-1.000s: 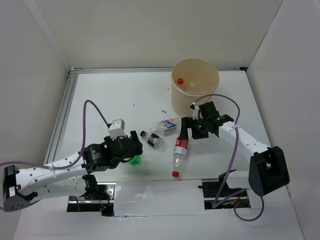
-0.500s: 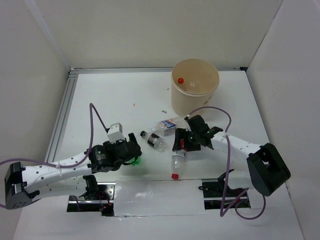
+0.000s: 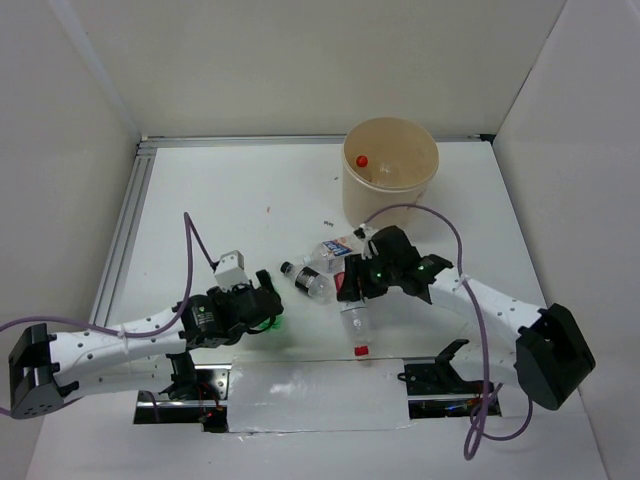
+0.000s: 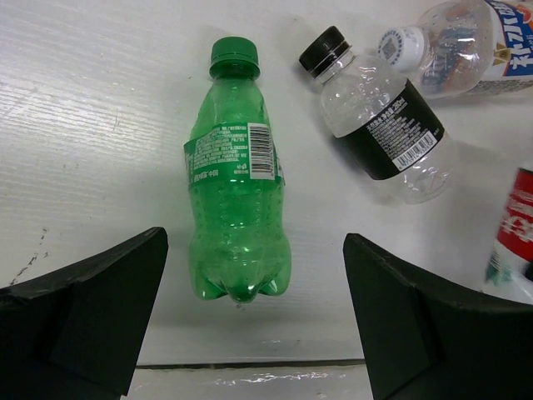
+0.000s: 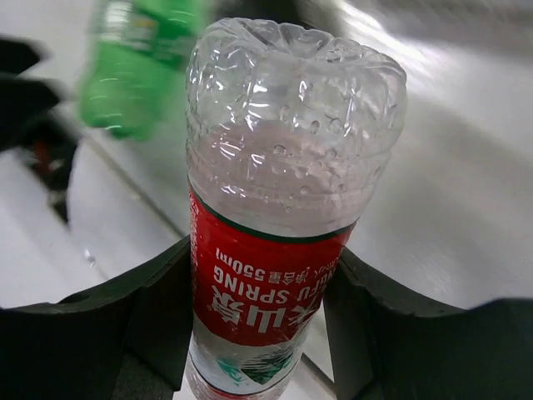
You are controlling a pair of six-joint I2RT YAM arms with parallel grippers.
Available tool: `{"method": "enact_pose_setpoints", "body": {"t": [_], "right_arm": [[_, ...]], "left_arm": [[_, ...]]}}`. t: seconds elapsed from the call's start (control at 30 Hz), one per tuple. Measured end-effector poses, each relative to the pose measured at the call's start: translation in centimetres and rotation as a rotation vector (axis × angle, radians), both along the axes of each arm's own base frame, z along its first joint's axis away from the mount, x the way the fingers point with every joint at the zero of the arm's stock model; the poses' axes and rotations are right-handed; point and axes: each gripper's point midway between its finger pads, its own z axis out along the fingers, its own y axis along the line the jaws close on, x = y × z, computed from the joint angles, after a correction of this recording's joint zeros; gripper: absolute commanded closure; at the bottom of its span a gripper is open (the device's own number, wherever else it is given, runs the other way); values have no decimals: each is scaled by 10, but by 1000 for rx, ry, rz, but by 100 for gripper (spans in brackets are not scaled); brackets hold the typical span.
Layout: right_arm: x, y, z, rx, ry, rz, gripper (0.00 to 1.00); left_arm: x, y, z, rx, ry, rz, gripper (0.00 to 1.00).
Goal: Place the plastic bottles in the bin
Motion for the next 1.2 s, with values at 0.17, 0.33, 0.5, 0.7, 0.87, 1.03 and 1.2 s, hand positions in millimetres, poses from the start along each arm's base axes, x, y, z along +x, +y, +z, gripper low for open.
{"method": "enact_pose_setpoints", "body": {"t": [0.17,0.33,0.5,0.7,0.87,1.03,1.2], "right_arm": [[4,42,96,145,-274,333,69],[30,61,210,215,-647,496,67],[93,50,323,229,-979,359,67],[184,-11,375,132,-1152,41,66],[248,-59,370,41,-1155,-132,43],[282,-75,330,-33,-1083,-156,0],[291,-99,296,-76,-981,-148,0]], "left_arm": [[2,-4,1,-9,-5,-6,0],[2,-5,-3,-3,9,-7,0],[2,-1,-10,20,27,1,0],[11,5,-18,59,44,6,0],[21,7,-29,79,54,-8,0],[28,3,-40,100,76,-33,0],[28,-1,-58,135,127,-59,0]]}}
